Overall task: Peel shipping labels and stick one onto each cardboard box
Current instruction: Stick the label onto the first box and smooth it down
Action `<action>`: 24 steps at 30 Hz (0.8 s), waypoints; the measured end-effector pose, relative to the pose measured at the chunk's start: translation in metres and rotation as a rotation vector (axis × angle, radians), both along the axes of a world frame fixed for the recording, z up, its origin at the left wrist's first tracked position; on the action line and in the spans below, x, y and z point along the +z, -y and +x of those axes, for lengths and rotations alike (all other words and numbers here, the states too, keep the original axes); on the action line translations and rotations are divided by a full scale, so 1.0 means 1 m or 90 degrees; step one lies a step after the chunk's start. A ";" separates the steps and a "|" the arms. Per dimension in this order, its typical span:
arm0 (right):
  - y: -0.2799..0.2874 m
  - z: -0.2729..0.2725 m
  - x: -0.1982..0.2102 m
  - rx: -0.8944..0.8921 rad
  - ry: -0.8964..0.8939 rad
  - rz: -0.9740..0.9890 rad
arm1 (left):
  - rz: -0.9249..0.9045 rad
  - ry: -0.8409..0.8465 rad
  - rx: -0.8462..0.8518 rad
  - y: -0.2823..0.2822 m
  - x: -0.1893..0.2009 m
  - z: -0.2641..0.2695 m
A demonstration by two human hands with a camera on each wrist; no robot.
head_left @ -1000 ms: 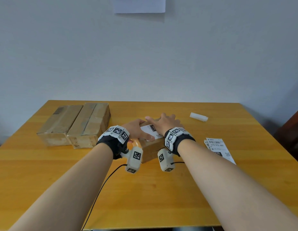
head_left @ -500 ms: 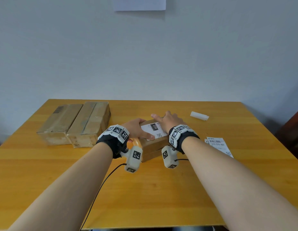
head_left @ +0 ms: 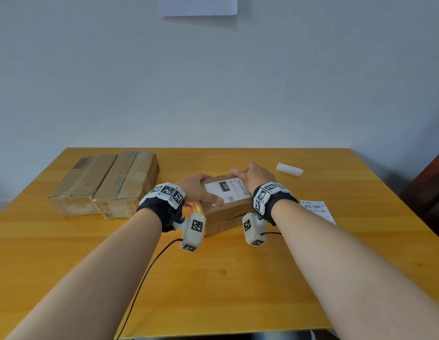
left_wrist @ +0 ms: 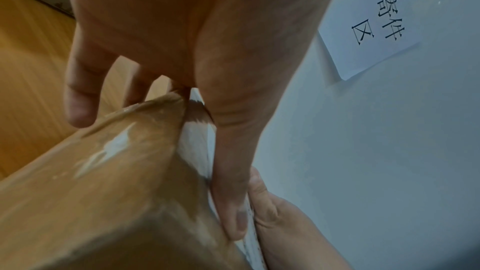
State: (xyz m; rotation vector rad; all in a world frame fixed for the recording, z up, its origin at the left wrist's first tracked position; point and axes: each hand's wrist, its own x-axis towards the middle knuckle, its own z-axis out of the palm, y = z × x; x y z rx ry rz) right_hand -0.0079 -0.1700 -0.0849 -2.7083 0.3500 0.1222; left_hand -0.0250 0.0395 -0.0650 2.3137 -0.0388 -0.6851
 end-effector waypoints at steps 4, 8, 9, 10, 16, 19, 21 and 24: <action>0.006 -0.004 0.002 -0.009 -0.003 0.011 | -0.004 0.006 0.046 -0.002 0.000 -0.001; 0.011 -0.011 0.005 -0.031 0.000 0.009 | -0.008 -0.002 0.102 -0.002 0.002 -0.003; 0.012 -0.012 0.004 -0.038 0.004 0.009 | -0.012 -0.008 0.110 -0.002 0.003 -0.004; 0.012 -0.013 0.002 -0.043 0.010 0.007 | -0.010 -0.013 0.110 -0.002 0.004 -0.006; 0.003 -0.017 -0.004 -0.015 -0.003 -0.021 | -0.004 0.008 0.104 -0.002 0.008 -0.013; -0.005 -0.020 0.006 -0.004 -0.054 -0.006 | -0.053 0.047 0.143 -0.004 0.007 -0.010; -0.011 -0.023 0.012 -0.005 -0.087 -0.008 | -0.070 0.082 0.151 -0.004 0.006 -0.009; -0.021 -0.026 0.017 -0.018 -0.113 -0.024 | -0.063 0.101 0.135 -0.003 0.007 -0.009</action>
